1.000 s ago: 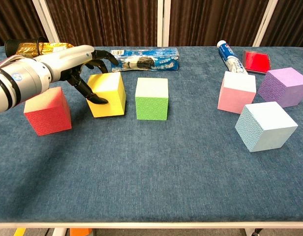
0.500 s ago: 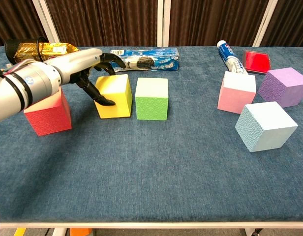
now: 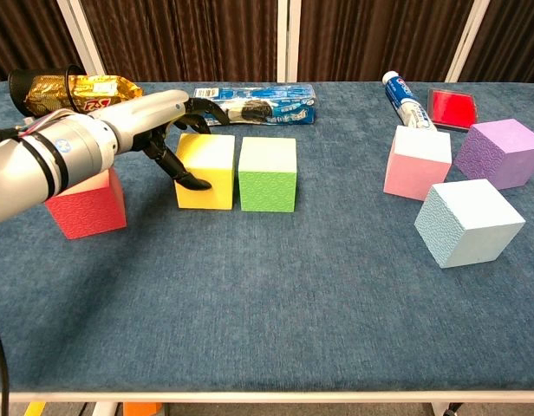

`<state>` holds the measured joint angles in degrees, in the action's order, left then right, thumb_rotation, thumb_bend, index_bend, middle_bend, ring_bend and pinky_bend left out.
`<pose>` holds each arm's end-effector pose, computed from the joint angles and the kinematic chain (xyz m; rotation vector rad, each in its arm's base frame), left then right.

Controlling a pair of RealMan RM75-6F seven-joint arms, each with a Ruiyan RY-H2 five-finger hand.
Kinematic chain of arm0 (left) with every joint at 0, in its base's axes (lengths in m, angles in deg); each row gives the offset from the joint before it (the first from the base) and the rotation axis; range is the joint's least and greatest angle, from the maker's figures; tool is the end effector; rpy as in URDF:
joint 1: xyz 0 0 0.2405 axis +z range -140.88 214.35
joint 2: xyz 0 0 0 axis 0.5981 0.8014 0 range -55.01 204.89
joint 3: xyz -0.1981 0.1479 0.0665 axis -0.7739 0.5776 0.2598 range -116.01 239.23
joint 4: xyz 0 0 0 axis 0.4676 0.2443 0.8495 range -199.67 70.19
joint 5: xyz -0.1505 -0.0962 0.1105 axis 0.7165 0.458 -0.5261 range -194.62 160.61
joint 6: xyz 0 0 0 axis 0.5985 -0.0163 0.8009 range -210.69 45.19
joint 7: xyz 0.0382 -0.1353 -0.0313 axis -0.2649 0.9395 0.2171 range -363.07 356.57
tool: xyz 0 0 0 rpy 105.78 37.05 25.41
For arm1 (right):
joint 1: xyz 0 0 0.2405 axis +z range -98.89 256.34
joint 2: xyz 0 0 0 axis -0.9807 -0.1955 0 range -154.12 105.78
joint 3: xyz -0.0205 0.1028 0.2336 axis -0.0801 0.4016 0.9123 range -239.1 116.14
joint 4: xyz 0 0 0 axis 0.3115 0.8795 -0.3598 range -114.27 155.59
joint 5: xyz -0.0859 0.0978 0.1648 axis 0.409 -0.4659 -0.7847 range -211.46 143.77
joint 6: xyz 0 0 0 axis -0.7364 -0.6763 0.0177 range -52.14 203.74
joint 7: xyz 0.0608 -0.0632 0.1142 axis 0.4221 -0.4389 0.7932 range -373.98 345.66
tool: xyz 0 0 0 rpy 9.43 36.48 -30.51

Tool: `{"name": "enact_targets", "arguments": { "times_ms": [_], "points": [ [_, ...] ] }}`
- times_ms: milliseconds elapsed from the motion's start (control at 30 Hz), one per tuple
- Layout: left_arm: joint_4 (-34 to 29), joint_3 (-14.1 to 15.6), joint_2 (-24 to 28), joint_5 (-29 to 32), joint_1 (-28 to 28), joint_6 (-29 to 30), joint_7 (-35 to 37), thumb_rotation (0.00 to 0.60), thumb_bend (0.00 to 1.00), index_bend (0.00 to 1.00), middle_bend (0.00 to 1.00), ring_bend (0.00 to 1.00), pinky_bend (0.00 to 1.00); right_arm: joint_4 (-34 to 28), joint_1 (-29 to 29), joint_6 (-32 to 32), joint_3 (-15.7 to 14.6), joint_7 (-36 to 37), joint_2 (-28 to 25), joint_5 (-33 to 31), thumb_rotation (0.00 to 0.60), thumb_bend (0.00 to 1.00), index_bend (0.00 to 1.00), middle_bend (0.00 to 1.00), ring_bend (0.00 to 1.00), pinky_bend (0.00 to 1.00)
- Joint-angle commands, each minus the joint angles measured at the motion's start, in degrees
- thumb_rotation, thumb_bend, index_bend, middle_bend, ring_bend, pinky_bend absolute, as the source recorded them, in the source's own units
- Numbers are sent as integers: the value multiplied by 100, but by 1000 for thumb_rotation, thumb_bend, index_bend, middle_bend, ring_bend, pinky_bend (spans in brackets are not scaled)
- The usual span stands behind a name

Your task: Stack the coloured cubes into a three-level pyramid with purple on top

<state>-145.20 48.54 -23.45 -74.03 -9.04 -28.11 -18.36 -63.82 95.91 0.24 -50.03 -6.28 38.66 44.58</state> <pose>-0.1143 0.3456 -0.0597 -1.7903 -1.1974 -1.0416 -0.2993 -0.2830 0.1940 1.3560 -0.8359 1.0174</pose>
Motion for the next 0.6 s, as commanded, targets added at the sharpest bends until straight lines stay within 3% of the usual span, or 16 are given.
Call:
{"name": "enact_targets", "arguments": {
  "times_ms": [33,600],
  "points": [
    [-23,13,8,-43,-19,-56,35,600,218,190,631,162,150,8,7,14,-4,-5,12,-1,600,2,0,0,0,0],
    [34,-34,9,-218,125,28,465,600,232,191,630,177,150,-2,2,25,-13,-52,9,-16,600,3,0,0,0,0]
  ]
}}
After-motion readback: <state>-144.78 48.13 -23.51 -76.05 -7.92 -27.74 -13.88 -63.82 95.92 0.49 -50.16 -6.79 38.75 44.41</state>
